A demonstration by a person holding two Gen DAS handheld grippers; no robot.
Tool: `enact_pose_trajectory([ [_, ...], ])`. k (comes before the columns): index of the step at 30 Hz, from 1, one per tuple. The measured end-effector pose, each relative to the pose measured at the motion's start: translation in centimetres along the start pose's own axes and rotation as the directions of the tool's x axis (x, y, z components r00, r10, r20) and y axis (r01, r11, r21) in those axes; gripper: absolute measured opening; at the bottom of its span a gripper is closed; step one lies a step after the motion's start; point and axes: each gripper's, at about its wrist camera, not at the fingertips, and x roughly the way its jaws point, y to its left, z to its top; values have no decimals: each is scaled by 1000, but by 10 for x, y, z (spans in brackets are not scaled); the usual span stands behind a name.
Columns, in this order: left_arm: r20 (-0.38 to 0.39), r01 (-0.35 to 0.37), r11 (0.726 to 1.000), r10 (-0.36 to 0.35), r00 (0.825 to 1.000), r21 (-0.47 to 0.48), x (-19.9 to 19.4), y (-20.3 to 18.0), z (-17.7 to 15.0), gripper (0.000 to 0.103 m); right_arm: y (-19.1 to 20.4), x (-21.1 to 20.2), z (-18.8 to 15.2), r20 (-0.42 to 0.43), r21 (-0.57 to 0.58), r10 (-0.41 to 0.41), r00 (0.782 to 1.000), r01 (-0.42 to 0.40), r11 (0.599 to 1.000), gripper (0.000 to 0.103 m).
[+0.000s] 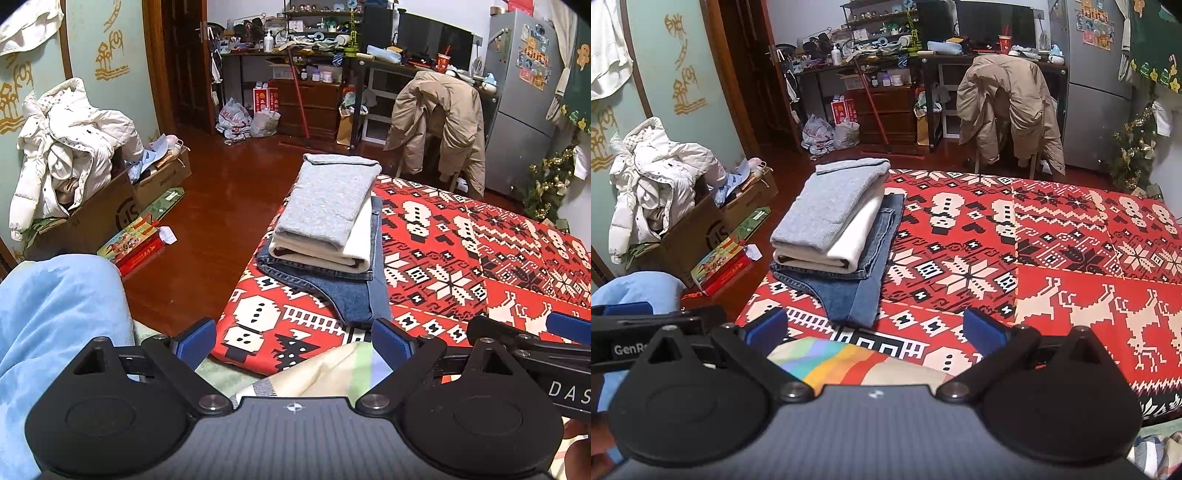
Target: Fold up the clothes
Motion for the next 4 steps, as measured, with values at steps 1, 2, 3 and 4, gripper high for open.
enact_pose_trajectory([
  [1, -1, 0, 1000, 0, 1000, 0, 0, 0, 0, 91, 0, 0, 0, 0, 1, 0, 1000, 0, 1000, 102],
  [2, -1, 1, 1000, -1, 1000, 0, 0, 0, 0, 91, -1, 1, 0, 0, 3, 0, 1000, 0, 1000, 102],
  [3, -2, 1, 1000, -1, 1000, 0, 1, -1, 0, 91, -1, 1, 0, -1, 4, 0, 1000, 0, 1000, 102],
  [4, -2, 1, 1000, -1, 1000, 0, 1, -1, 0, 91, -1, 2, 0, -1, 5, -1, 1000, 1, 1000, 102],
])
